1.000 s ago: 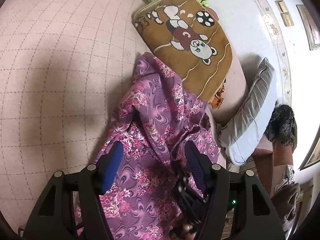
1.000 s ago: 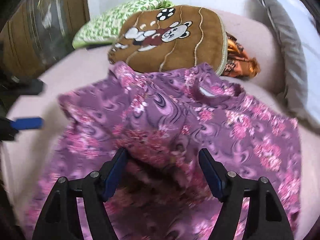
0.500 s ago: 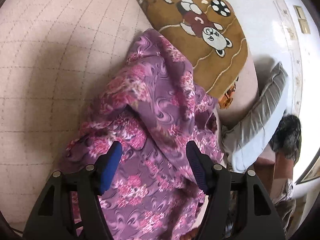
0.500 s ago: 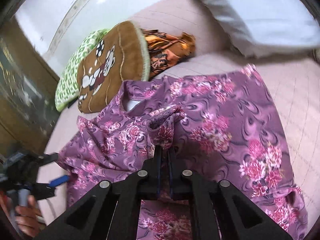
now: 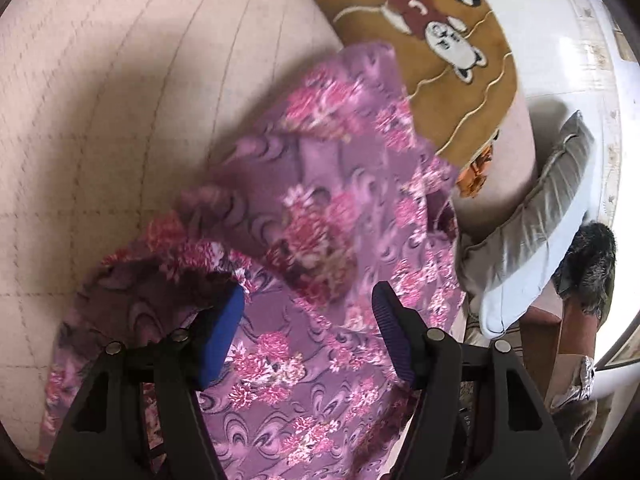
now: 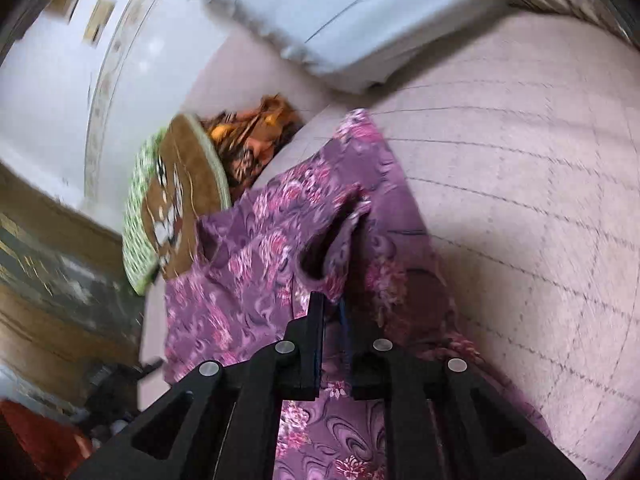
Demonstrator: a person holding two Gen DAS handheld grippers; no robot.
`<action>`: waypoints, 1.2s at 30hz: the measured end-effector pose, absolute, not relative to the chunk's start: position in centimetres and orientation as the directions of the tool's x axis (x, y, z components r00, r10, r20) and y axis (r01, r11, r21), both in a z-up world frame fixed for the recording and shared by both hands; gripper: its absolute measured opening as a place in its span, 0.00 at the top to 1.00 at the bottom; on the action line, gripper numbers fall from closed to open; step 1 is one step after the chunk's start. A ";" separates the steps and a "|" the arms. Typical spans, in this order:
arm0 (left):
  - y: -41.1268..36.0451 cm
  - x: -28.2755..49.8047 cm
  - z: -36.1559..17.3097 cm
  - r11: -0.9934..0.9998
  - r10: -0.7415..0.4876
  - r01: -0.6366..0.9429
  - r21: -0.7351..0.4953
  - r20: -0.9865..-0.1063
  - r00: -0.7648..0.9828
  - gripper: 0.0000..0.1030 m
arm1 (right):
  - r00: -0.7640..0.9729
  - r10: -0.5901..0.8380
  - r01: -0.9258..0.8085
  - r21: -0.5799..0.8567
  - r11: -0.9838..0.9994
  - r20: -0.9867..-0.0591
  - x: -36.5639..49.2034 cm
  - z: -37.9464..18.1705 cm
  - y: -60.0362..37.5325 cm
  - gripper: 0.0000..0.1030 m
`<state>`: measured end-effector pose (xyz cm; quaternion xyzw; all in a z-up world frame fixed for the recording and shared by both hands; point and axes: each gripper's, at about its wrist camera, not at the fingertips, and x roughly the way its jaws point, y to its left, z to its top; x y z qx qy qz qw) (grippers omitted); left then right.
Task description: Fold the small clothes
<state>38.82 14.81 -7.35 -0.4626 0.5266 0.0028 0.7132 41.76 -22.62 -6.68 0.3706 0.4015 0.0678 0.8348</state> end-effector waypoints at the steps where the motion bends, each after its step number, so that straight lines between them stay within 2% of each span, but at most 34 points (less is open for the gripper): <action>1: 14.7 38.9 -7.4 0.579 -0.478 -0.491 -0.651 -0.759 0.442 0.36 | 0.671 0.414 0.193 0.684 0.703 -0.615 41.9 -6.8 -22.9 0.80; 3: 14.3 39.3 -7.1 0.600 -0.462 -0.483 -0.638 -0.769 0.443 0.36 | 0.673 0.420 0.201 0.697 0.688 -0.609 42.4 -7.1 -23.2 0.76; 8: 14.1 40.3 -5.4 0.636 -0.435 -0.452 -0.625 -0.775 0.459 0.36 | 0.610 0.483 0.215 0.718 0.662 -0.629 45.5 -7.0 -22.6 0.75; 9: 14.1 40.3 -5.3 0.631 -0.447 -0.442 -0.637 -0.765 0.463 0.36 | 0.626 0.491 0.205 0.736 0.646 -0.606 45.7 -6.6 -22.7 0.70; 11: 14.0 40.1 -5.3 0.639 -0.454 -0.426 -0.641 -0.761 0.463 0.36 | 0.672 0.473 0.187 0.749 0.635 -0.569 45.0 -5.4 -23.1 0.45; 12: 13.8 40.0 -5.6 0.642 -0.459 -0.423 -0.639 -0.762 0.456 0.36 | 0.689 0.455 0.187 0.745 0.640 -0.564 44.5 -5.1 -23.3 0.26; 14: 13.4 40.0 -6.4 0.639 -0.469 -0.426 -0.640 -0.764 0.443 0.36 | 0.697 0.408 0.206 0.710 0.673 -0.589 44.1 -5.0 -23.2 0.25; 15: 13.3 40.0 -7.0 0.643 -0.464 -0.440 -0.627 -0.775 0.428 0.36 | 0.672 0.400 0.215 0.681 0.700 -0.623 44.7 -5.5 -22.8 0.25; 17: 13.1 40.2 -7.3 0.646 -0.451 -0.446 -0.619 -0.782 0.431 0.37 | 0.632 0.380 0.234 0.634 0.737 -0.675 45.7 -6.4 -21.8 0.35; 18: 13.0 40.3 -6.9 0.659 -0.438 -0.439 -0.611 -0.786 0.436 0.38 | 0.627 0.388 0.208 0.626 0.751 -0.675 46.2 -6.5 -21.3 0.70; 19: 13.0 40.3 -6.5 0.671 -0.428 -0.431 -0.603 -0.790 0.439 0.38 | 0.616 0.389 0.187 0.606 0.773 -0.685 46.7 -6.4 -20.8 0.93; 20: 13.0 40.3 -5.9 0.679 -0.421 -0.422 -0.601 -0.789 0.446 0.38 | 0.607 0.388 0.159 0.584 0.796 -0.693 47.2 -5.8 -20.5 0.95; 23: 13.2 40.3 -4.8 0.703 -0.409 -0.386 -0.597 -0.784 0.467 0.38 | 0.734 0.375 0.069 0.612 0.788 -0.566 45.4 -2.0 -21.8 0.95; 24: 13.1 40.3 -5.0 0.719 -0.398 -0.383 -0.580 -0.795 0.457 0.38 | 0.749 0.358 0.071 0.605 0.793 -0.557 45.0 -1.6 -22.3 0.95; 25: 13.1 40.4 -5.4 0.728 -0.391 -0.388 -0.565 -0.807 0.442 0.38 | 0.750 0.338 0.091 0.594 0.799 -0.569 44.7 -1.8 -22.9 0.95; 27: 13.1 40.2 -6.6 0.737 -0.394 -0.400 -0.545 -0.827 0.402 0.38 | 0.691 0.316 0.152 0.558 0.816 -0.650 44.6 -4.0 -23.5 0.95; 28: 13.1 40.1 -6.9 0.739 -0.398 -0.396 -0.545 -0.828 0.395 0.40 | 0.638 0.307 0.184 0.526 0.830 -0.707 44.6 -5.9 -23.6 0.94; 30: 13.2 39.2 -6.5 0.766 -0.389 -0.363 -0.531 -0.832 0.396 0.44 | 0.587 0.294 0.205 0.489 0.848 -0.755 44.2 -7.9 -23.6 0.94; 34: 13.6 37.2 -4.4 0.771 -0.452 -0.279 -0.572 -0.801 0.394 0.44 | 0.628 0.303 0.212 0.533 0.819 -0.716 42.9 -7.0 -24.4 0.87; 36: 13.8 36.8 -2.3 0.801 -0.435 -0.219 -0.557 -0.793 0.426 0.44 | 0.702 0.273 0.203 0.553 0.808 -0.658 42.4 -4.8 -25.4 0.83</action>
